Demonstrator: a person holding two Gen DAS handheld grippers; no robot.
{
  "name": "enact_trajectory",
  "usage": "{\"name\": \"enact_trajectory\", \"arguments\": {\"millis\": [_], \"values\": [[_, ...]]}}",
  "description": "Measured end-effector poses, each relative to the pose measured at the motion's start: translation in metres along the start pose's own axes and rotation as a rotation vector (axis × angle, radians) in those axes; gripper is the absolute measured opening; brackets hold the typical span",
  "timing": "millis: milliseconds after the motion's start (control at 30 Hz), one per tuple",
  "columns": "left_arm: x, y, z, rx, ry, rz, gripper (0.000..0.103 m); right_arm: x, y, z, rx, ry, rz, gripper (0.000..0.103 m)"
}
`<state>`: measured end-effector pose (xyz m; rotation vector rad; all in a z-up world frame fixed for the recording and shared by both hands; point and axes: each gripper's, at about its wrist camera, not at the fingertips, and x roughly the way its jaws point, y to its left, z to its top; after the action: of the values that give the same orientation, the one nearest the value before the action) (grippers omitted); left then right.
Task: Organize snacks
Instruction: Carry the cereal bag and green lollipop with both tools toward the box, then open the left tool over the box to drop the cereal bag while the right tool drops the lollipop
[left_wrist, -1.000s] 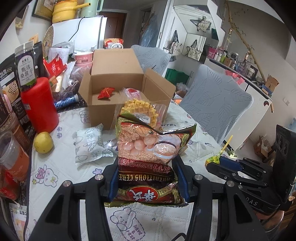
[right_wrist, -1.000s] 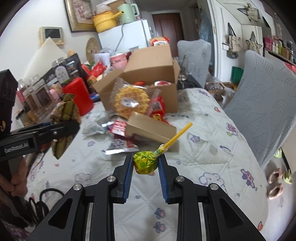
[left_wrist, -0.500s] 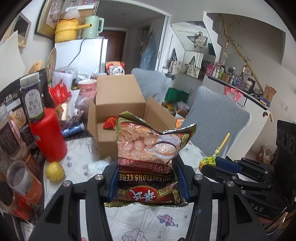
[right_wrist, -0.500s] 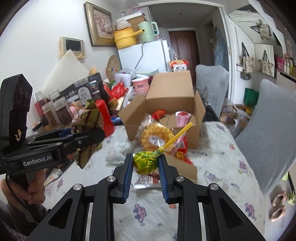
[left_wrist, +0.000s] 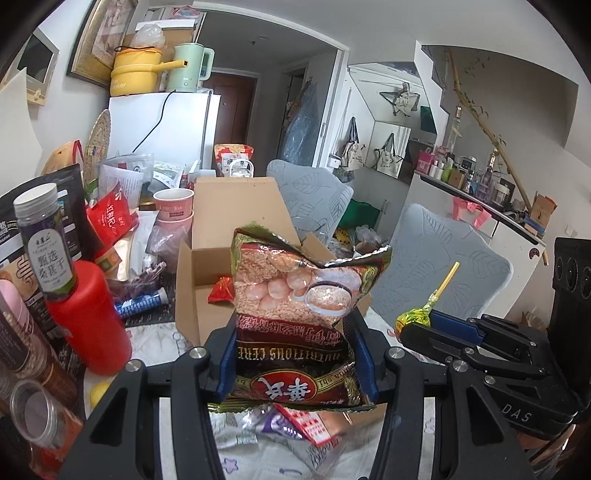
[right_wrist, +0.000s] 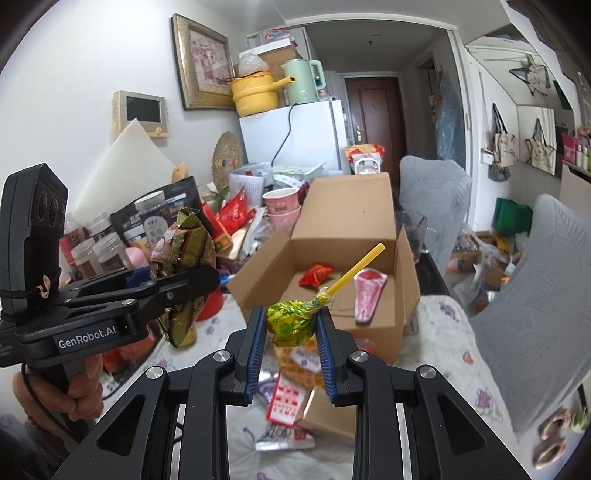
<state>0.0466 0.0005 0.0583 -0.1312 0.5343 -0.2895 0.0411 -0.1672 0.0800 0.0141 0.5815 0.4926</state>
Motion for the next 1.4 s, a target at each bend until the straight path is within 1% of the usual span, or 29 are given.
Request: {"name": "enact_trajectory", "arguments": {"millis": [300, 633, 800, 933, 1033, 1133, 1233, 1333, 1400], "values": [[0.046, 0.013, 0.03, 0.001, -0.009, 0.02, 0.051, 0.043, -0.017, 0.031, -0.028, -0.007, -0.015, 0.027], [0.094, 0.027, 0.075, 0.026, -0.038, 0.059, 0.051, 0.088, -0.033, 0.068, -0.041, -0.04, -0.004, 0.027], [0.116, 0.033, 0.089, 0.031, -0.045, 0.071, 0.051, 0.113, -0.046, 0.083, -0.03, -0.037, 0.012, 0.027], [0.133, 0.038, 0.093, 0.03, -0.035, 0.085, 0.051, 0.13, -0.052, 0.089, -0.037, -0.022, 0.018, 0.027], [0.146, 0.043, 0.091, 0.018, -0.022, 0.107, 0.051, 0.149, -0.059, 0.09, -0.036, 0.014, 0.024, 0.027], [0.161, 0.052, 0.088, -0.011, 0.006, 0.112, 0.051, 0.162, -0.065, 0.085, -0.014, 0.044, 0.02, 0.027], [0.175, 0.06, 0.081, -0.018, 0.042, 0.121, 0.051, 0.173, -0.072, 0.079, 0.009, 0.06, 0.013, 0.027], [0.188, 0.068, 0.072, -0.03, 0.08, 0.12, 0.051, 0.187, -0.081, 0.07, 0.043, 0.095, 0.013, 0.027], [0.196, 0.074, 0.067, -0.042, 0.104, 0.125, 0.051, 0.2, -0.084, 0.066, 0.055, 0.134, 0.004, 0.027]]}}
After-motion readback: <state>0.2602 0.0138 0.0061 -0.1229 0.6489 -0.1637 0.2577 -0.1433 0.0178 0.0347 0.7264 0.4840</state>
